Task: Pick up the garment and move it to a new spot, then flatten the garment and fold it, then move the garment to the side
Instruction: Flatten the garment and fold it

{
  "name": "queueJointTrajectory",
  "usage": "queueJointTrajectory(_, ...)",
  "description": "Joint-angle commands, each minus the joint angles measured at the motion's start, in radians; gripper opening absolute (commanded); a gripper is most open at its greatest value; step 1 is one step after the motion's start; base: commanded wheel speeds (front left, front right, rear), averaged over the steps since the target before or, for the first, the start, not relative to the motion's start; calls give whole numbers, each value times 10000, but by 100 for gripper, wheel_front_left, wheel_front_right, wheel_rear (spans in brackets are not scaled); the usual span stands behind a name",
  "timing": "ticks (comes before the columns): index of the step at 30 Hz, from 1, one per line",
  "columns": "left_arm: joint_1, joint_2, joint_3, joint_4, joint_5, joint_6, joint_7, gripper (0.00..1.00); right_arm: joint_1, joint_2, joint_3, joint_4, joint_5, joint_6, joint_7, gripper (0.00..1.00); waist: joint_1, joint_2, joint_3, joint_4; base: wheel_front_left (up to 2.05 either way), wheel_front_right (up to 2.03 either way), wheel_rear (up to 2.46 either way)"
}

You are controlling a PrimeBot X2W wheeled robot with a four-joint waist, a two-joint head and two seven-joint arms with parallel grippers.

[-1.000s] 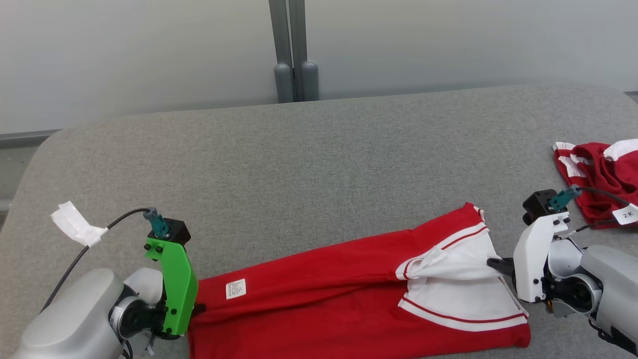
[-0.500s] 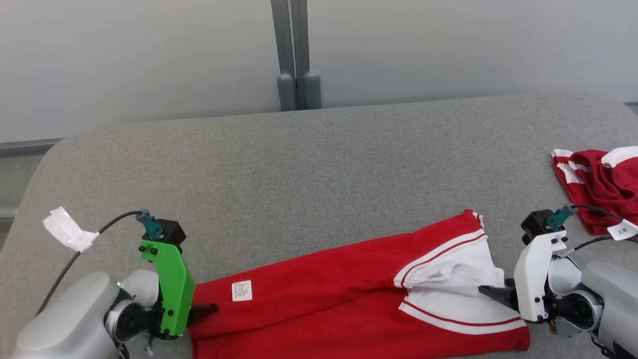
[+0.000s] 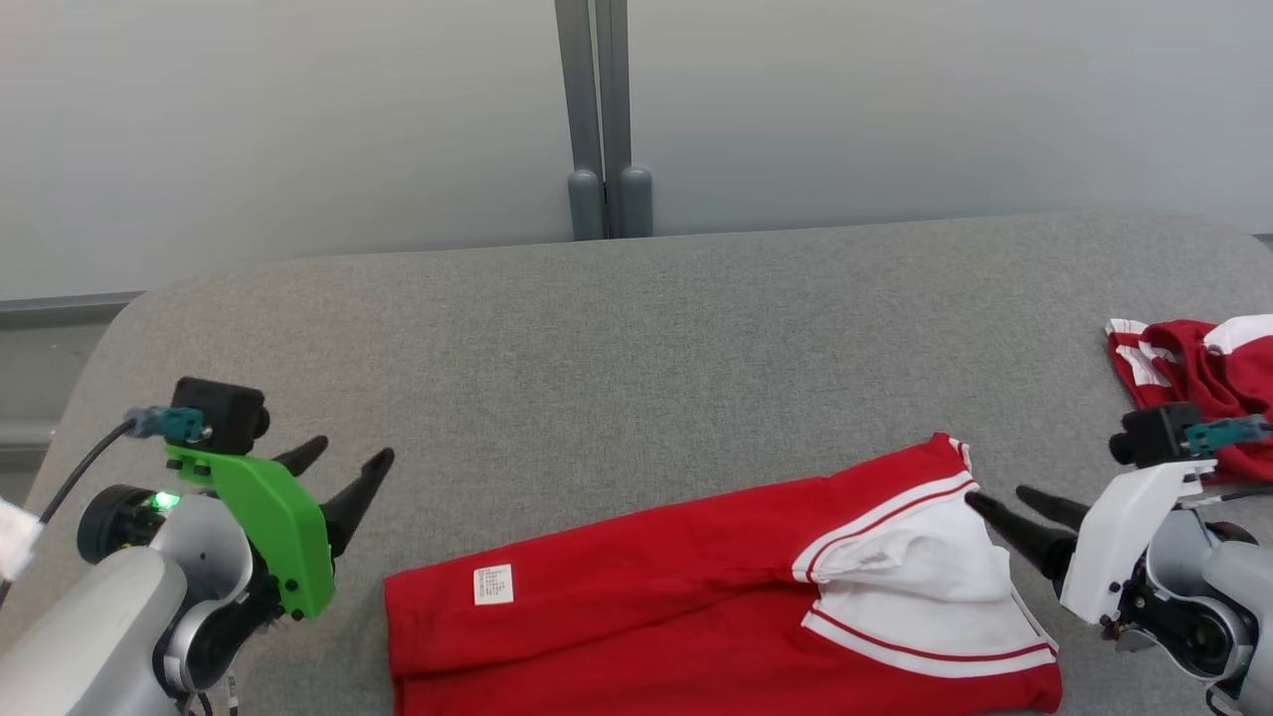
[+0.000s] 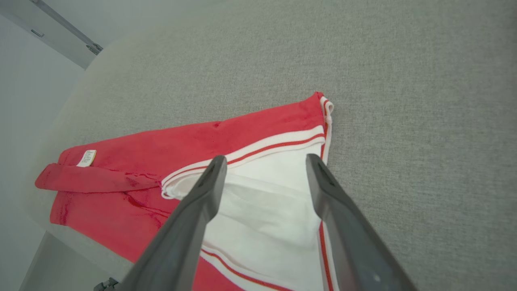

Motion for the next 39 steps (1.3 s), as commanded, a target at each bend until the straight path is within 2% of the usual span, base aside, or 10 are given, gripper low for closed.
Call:
queueJointTrajectory(1, 307, 154, 174, -249, 220, 325, -535, 100, 281, -160, -234, -192, -22, 5, -637, 100, 0, 0, -26, 38, 0, 0, 0)
queueJointTrajectory(5, 1019, 342, 655, -1093, 767, 1374, -2098, 100, 708, -362, -1065, -470, -492, 5, -2662, 100, 0, 0, -46, 73, 0, 0, 0)
queueJointTrajectory(9, 1944, 345, 1285, -1762, 1126, 2456, -3752, 100, 1174, 27, -2726, -113, -1410, 5, -3150, 100, 0, 0, -26, 60, 0, 0, 0)
queueJointTrajectory(12, 2751, 111, 1771, -2185, 994, 3051, -4857, 100, 2018, 943, -5072, -204, -2829, 5, -3151, 100, 0, 0, 4, 37, 0, 0, 0)
queueJointTrajectory(16, 3582, -251, 2422, -2592, 1212, 3375, -5437, 100, 3388, 2450, -7846, -931, -5039, 5, -3150, 100, 0, 0, 66, 59, 0, 0, 0)
queueJointTrajectory(19, 4059, -722, 2995, -2887, 1751, 3535, -5511, 100, 4431, 3562, -9147, -1591, -6394, 5, -3151, 100, 0, 0, 110, 105, 0, 0, 0)
queueJointTrajectory(24, 4980, -1846, 4264, -3193, 3193, 3405, -5502, 100, 5407, 4734, -10069, -2182, -8026, 5, -3153, 100, 0, 0, 169, 129, 0, 0, 0)
queueJointTrajectory(27, 5435, -2447, 4903, -3098, 3951, 3117, -5504, 100, 5633, 4991, -10080, -2200, -8648, 5, -3153, 100, 0, 0, 176, 106, 0, 0, 0)
queueJointTrajectory(34, 5829, -3525, 5731, -2538, 5169, 2148, -5506, 100, 5534, 5060, -9822, -1871, -9072, 5, -3154, 100, 0, 0, 171, 173, 0, 0, 0)
queueJointTrajectory(39, 5711, -3921, 6068, -2267, 5604, 1616, -5504, 100, 5403, 4974, -9685, -1641, -9067, 5, -3154, 100, 0, 0, 190, 231, 0, 0, 0)
